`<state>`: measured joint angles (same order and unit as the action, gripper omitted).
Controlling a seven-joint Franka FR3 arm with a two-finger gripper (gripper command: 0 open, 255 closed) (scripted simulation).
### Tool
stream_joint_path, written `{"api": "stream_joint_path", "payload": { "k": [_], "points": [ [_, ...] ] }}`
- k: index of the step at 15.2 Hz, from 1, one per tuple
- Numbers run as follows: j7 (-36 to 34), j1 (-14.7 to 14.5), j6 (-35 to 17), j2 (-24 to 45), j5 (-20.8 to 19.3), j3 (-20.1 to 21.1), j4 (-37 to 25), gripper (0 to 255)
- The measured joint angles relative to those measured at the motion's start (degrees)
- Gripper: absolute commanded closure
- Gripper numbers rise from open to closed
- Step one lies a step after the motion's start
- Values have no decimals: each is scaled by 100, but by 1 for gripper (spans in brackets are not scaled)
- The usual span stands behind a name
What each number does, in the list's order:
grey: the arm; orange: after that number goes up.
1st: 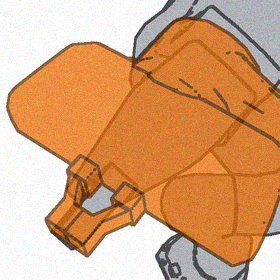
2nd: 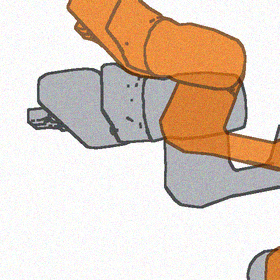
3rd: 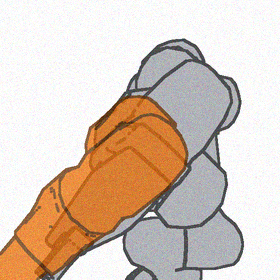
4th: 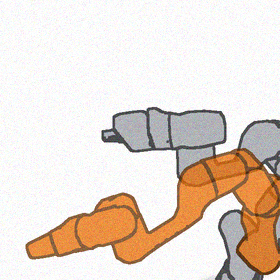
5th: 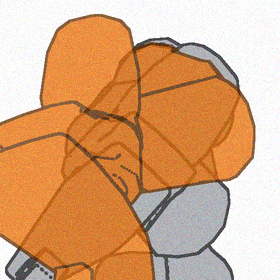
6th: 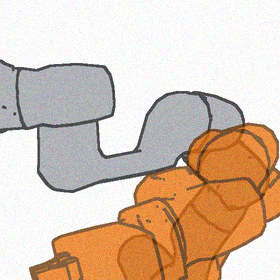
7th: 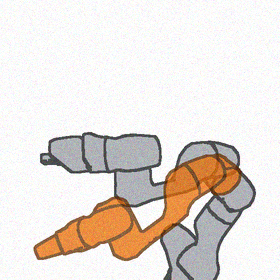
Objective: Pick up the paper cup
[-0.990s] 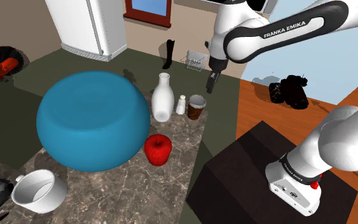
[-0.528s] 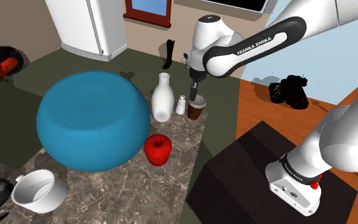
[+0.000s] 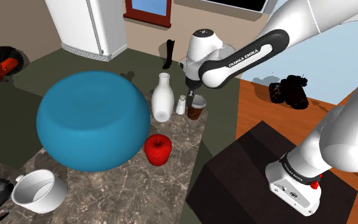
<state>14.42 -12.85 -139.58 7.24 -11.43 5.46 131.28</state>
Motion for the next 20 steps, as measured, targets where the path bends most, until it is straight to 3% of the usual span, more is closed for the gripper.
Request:
{"api": "stream_joint_path", "payload": {
  "k": [1, 2, 12, 20],
  "points": [
    [-6, 2, -38, 24, -11, -4, 14, 0],
    [-14, 0, -55, 28, -16, -4, 27, 255],
    [-21, -2, -76, 28, -21, -3, 30, 255],
    [125, 1, 432, -337, 134, 28, -106, 255]
  ]
}}
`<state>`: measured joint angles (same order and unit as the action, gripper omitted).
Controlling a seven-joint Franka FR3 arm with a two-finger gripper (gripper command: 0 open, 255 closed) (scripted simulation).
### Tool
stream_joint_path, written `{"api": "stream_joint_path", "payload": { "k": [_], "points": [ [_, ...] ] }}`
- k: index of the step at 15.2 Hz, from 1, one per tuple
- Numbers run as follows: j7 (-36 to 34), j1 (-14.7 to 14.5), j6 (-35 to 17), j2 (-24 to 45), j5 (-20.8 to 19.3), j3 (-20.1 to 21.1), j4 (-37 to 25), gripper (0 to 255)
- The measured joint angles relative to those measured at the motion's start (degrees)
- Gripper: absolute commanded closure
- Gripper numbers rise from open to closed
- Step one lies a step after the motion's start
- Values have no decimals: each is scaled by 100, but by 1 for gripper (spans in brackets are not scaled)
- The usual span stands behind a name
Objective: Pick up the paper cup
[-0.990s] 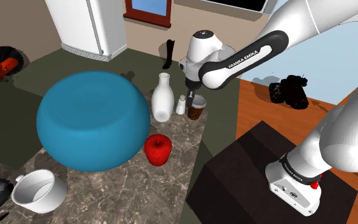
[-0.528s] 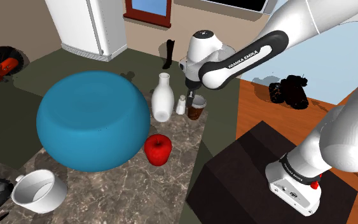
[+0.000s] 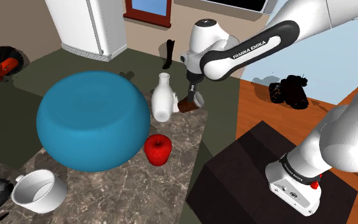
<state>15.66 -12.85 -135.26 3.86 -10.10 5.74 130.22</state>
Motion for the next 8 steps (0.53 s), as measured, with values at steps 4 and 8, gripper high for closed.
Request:
{"api": "stream_joint_path", "payload": {
  "k": [4, 8],
  "points": [
    [71, -2, 279, -188, 71, 10, -96, 255],
    [138, -1, 539, -345, 129, 12, -206, 255]
  ]
}}
